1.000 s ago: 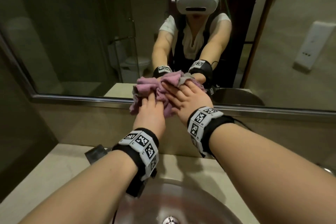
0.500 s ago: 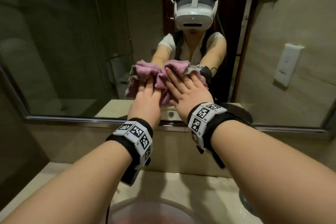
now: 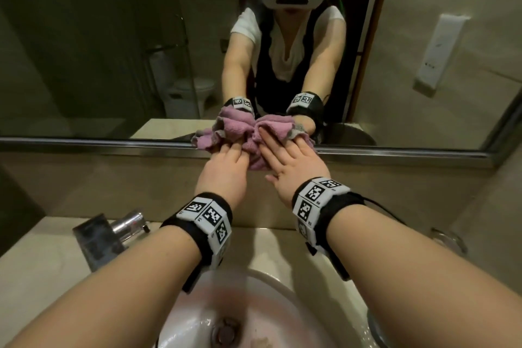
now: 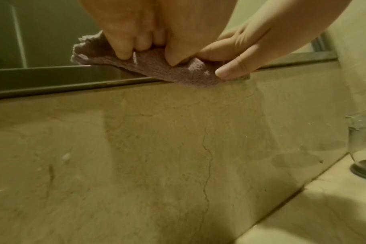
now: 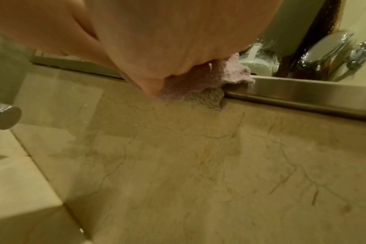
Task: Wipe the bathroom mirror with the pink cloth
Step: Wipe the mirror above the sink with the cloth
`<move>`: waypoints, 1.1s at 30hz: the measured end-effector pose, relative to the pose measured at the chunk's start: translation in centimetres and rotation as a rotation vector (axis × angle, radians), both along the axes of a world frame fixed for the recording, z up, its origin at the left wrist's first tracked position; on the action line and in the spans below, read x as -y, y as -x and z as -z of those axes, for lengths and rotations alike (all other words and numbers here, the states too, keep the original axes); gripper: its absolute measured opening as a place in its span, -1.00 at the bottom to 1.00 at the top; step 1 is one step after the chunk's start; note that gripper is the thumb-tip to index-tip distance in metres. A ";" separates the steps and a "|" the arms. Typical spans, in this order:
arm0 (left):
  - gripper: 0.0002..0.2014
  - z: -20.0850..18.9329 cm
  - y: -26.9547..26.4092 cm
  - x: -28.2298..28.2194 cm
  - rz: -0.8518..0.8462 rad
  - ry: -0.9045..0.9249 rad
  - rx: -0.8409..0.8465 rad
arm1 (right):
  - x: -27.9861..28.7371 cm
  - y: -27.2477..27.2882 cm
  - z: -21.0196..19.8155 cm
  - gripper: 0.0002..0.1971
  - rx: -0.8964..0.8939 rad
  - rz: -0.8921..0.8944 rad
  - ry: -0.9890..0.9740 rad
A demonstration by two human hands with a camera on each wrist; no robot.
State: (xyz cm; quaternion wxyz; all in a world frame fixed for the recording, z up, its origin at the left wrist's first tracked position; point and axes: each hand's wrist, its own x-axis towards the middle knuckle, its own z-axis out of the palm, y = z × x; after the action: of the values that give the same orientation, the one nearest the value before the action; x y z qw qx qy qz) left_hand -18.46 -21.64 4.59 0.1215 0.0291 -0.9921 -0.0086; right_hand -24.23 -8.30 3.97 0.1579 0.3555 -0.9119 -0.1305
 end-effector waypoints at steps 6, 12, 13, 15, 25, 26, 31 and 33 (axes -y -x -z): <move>-0.44 -0.7 0.3 -1.9 -0.001 -0.048 -0.019 | -1.1 -0.1 -3.8 -0.45 -0.122 0.020 -0.021; -0.29 -6.0 2.0 -5.2 0.025 -0.107 -0.151 | -4.4 0.8 -7.1 -0.36 -0.071 0.100 0.177; -0.27 -6.6 2.0 -5.7 0.023 -0.107 -0.154 | -4.8 1.2 -7.5 -0.36 -0.087 0.106 0.208; -0.26 -7.0 2.2 -6.5 0.017 -0.109 -0.176 | -5.4 1.4 -8.3 -0.36 -0.081 0.111 0.248; -0.45 -0.4 2.8 -9.5 0.102 0.012 -0.020 | -9.5 1.0 -1.1 -0.35 0.103 0.165 0.178; -0.46 0.3 2.7 -9.8 0.099 0.030 -0.003 | -9.9 0.9 -0.2 -0.34 0.128 0.175 0.167; -0.49 0.8 2.3 -10.6 0.092 0.044 -0.065 | -10.2 0.7 0.8 -0.30 0.165 0.178 0.196; -0.51 0.8 2.2 -10.8 0.087 0.039 -0.064 | -10.5 0.6 0.9 -0.30 0.161 0.174 0.188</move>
State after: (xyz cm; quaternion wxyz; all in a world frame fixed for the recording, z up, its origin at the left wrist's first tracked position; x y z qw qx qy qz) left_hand -20.63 -10.85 3.75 0.1535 -0.0170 -0.9880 0.0044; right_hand -24.87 2.21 3.09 0.1051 0.2679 -0.9573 -0.0287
